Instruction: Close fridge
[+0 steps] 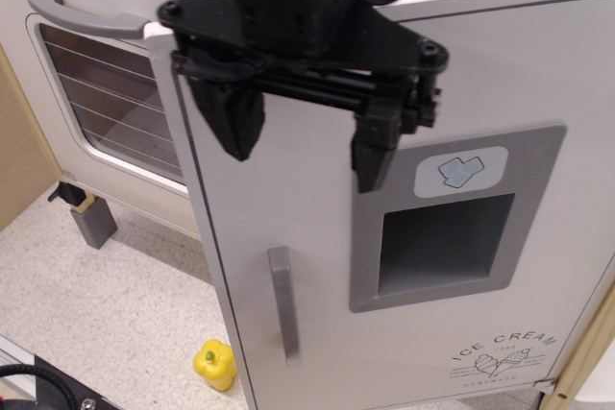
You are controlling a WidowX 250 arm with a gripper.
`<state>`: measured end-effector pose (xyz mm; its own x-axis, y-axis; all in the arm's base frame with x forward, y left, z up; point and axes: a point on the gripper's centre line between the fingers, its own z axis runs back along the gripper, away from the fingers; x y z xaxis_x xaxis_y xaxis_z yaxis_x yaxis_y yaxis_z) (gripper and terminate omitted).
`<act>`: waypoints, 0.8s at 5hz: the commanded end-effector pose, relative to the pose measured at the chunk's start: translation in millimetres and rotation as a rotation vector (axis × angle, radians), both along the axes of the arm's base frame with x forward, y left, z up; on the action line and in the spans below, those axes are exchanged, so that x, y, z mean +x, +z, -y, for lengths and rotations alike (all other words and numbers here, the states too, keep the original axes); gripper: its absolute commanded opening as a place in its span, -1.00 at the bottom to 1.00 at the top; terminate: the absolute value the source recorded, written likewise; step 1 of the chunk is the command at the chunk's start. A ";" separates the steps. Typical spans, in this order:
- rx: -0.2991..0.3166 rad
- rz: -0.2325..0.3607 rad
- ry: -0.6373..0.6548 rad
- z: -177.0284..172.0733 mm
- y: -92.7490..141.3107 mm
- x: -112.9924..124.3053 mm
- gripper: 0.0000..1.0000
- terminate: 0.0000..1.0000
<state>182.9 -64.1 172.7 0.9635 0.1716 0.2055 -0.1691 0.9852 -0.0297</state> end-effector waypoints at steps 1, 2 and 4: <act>0.014 0.121 0.026 -0.9 3.0 28.2 1.00 -1.00; 0.023 0.178 0.059 -5.8 6.5 40.9 1.00 -1.00; 0.026 0.215 0.077 -17.2 0.8 72.4 1.00 -1.00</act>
